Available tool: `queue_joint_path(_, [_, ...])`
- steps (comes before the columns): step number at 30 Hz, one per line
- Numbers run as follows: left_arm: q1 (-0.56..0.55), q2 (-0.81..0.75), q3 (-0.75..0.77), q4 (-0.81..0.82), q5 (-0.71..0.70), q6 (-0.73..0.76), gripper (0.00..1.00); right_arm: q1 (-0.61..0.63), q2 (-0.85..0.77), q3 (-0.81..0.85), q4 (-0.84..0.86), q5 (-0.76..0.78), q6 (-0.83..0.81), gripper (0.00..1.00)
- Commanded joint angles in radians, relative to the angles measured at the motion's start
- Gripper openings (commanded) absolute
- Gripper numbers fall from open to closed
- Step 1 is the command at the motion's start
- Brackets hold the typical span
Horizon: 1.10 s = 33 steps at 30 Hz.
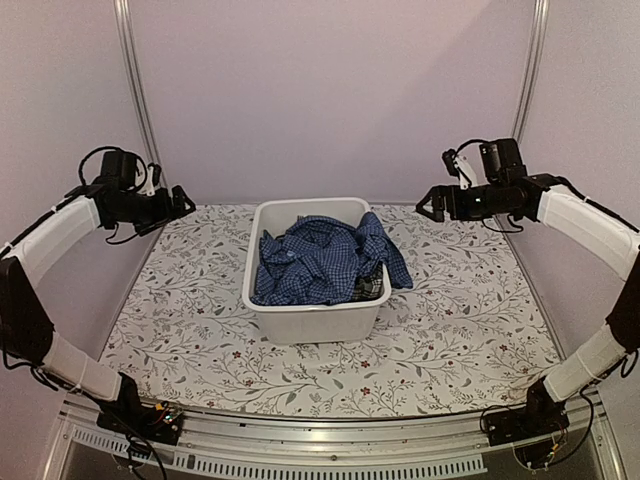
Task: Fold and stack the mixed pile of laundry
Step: Pick up the crumpled shirt from the bin.
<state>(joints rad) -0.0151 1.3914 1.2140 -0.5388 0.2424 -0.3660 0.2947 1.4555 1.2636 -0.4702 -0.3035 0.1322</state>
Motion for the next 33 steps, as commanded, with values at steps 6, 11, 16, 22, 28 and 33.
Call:
queue_joint_path(6, [-0.054, -0.077, -0.089, -0.031, 0.003, -0.008, 1.00, 0.378, 0.300, 0.522, -0.302, 0.159, -0.103, 0.99])
queue_joint_path(11, [-0.072, -0.124, -0.155, -0.035, 0.005, -0.025, 1.00, 0.518, 0.535, 0.815, -0.462, 0.203, -0.152, 0.99])
queue_joint_path(16, [-0.087, -0.170, -0.216, -0.042, 0.012, -0.044, 1.00, 0.585, 0.700, 0.953, -0.551, 0.200, -0.159, 0.99])
queue_joint_path(22, [-0.100, -0.232, -0.300, -0.046, 0.025, -0.073, 1.00, 0.617, 0.783, 0.941, -0.583, 0.257, -0.145, 0.99])
queue_joint_path(28, [-0.114, -0.241, -0.336, -0.055, 0.015, -0.069, 1.00, 0.621, 0.828, 0.949, -0.603, 0.427, -0.137, 0.64])
queue_joint_path(33, [-0.130, -0.225, -0.353, -0.065, 0.012, -0.064, 1.00, 0.619, 0.783, 0.978, -0.583, 0.515, -0.089, 0.00])
